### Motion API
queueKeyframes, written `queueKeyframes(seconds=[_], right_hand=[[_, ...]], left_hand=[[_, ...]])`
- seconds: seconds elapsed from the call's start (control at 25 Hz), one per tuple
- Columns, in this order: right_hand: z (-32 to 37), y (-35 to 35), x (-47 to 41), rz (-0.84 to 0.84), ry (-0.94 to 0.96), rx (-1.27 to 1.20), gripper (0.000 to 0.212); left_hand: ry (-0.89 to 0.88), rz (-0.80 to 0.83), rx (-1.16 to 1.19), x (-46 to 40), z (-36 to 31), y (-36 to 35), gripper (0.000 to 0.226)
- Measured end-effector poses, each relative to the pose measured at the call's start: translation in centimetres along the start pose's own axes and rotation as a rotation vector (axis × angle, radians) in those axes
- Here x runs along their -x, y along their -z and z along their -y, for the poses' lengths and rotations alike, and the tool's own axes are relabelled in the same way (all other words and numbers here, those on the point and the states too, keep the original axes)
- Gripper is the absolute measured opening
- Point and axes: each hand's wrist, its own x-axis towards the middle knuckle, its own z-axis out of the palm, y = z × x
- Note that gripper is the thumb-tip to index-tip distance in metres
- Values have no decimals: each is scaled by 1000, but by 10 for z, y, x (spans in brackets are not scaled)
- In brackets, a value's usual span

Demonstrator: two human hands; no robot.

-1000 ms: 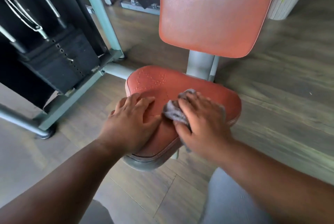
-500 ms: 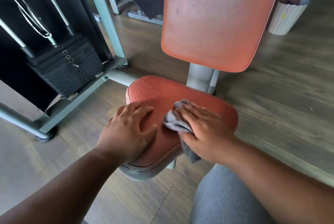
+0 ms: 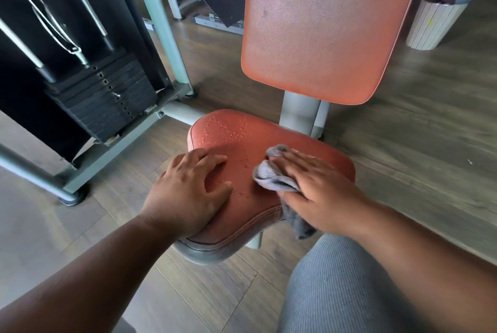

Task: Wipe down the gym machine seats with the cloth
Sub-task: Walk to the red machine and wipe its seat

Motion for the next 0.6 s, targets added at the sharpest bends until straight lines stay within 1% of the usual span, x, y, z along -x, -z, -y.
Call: queueKeyframes(seconds=[0.04,0.12,0.16,0.2,0.28,0.32,0.4,0.48,0.52,0.6], right_hand=[[-9,2,11,-32,-7,-32,71],[-35,10,2,-91,-138,-116,59],[-45,11,-16,-88,-227,-150,53],[-46,11,-36,-60,-275,-141,50],[-28,2,-65,-1,-233,-22,54],[-15,-2,-67,25,-165,13,59],[-4,-5,-44,56,-42,14,68],[-10,-1,-8,16,35,-26,72],[-21,3,-2,-5,23,-41,70],[-41,9,-18,-11,-83,-91,59]], left_hand=[[-4,-6,0,0,0,-1,59],[-5,-17,4,-1,0,-2,58],[-5,-20,8,-1,0,-2,58],[-5,-21,10,-1,0,-2,59],[-3,-19,16,-1,1,-2,66],[1,-20,23,-1,2,-2,69],[11,-20,35,-2,2,-2,70],[10,-23,37,-2,3,-3,70],[7,-27,36,-2,3,-3,71],[8,-32,31,-3,4,-4,72]])
